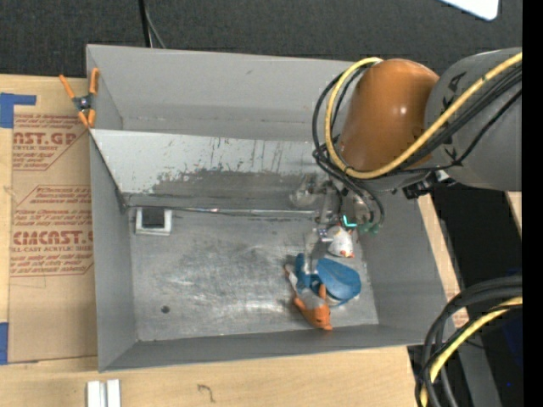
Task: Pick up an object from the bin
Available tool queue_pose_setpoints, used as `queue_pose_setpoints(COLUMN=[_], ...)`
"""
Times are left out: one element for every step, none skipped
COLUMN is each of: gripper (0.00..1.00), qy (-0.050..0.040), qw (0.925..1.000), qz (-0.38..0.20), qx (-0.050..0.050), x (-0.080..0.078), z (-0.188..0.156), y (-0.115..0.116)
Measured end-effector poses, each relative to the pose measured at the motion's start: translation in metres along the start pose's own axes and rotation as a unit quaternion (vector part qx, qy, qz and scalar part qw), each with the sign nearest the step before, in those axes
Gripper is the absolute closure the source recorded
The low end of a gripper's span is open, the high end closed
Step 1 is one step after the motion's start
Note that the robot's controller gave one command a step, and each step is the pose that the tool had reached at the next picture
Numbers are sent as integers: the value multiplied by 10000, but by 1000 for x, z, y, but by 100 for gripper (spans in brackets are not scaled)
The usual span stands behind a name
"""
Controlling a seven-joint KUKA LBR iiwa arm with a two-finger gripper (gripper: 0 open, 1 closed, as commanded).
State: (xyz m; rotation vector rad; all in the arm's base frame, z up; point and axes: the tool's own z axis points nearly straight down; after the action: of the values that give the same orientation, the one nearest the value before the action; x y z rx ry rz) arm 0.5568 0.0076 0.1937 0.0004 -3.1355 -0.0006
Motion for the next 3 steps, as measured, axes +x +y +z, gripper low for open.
queue_pose_setpoints(gripper=[0,0,0], qy=[-40,-59,-18], qw=[10000,9999,9961], qz=[1,125,887], qx=[-1,-1,-6], x=[-2,13,26], z=[-5,66,79], y=[0,-37,-56])
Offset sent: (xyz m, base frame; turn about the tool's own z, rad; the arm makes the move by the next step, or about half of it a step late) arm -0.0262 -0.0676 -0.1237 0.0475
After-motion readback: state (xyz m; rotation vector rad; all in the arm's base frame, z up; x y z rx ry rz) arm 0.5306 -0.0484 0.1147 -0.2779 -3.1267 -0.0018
